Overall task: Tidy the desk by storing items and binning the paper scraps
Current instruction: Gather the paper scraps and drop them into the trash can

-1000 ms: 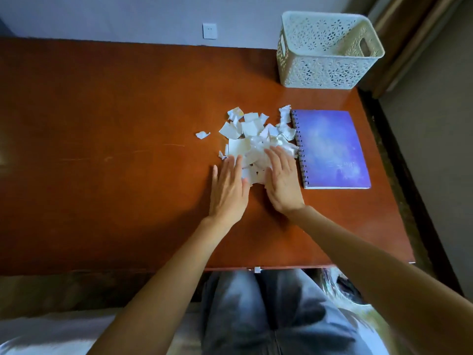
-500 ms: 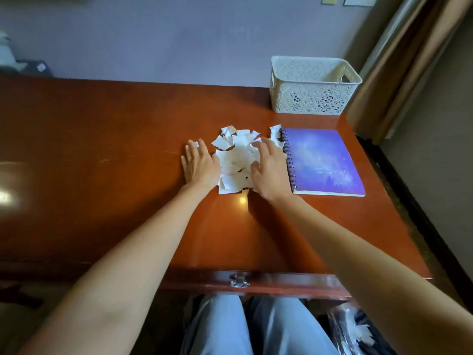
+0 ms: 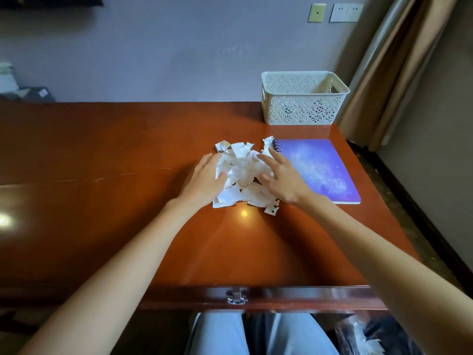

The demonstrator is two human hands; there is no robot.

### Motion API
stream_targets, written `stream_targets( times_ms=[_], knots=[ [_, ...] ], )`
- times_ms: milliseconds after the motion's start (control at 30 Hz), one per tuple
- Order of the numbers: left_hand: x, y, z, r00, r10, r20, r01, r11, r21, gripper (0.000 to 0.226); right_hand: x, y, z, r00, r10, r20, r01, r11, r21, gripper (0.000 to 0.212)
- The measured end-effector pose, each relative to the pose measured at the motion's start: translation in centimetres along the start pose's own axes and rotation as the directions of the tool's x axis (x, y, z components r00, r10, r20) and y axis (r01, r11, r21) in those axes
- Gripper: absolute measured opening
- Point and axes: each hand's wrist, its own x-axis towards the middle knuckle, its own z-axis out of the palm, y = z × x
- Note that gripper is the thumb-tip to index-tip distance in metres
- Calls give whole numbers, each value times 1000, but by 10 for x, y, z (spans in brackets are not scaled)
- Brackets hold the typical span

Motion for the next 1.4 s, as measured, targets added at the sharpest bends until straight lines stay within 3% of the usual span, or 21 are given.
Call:
stream_targets(
  times_ms=[133,233,400,533,733,900,1067,1167,1300,1400],
  knots=[
    [-12,3,1,960,-1,280,-46,986,161,90,0,1,-6,959,30,282,12,989,-145,82],
    [-11,2,10,948,-41,315,-29,976,216,98,9,-1,-4,938,25,345,52,975,-214,90],
    [4,1,13,992,5,122,-20,992,125,71,28,0,5,965,-3,263,74,962,-261,69],
    [19,1,16,993,5,117,-32,973,230,59,35,-1,9,980,-57,189,122,928,-352,47],
    [27,8,22,998,28,59,-35,992,124,42,40,0,9,988,-152,37,155,911,-383,33],
    [26,17,18,995,12,-103,-4,997,82,35,41,3,-2,985,-67,-158,44,988,-147,40],
    [31,34,7,978,19,-209,-24,999,-23,23,35,-6,-27,939,8,-344,18,997,73,41],
    [34,45,0,978,-6,-210,-21,991,-129,35,30,-13,-43,918,117,-380,-21,969,248,40],
    [33,58,-4,973,-42,-225,-18,965,-260,40,19,-17,-61,895,298,-331,-70,828,556,29],
    [24,66,0,973,-39,-227,-33,952,-304,39,4,-7,-63,881,362,-306,-126,801,585,27]
  ],
)
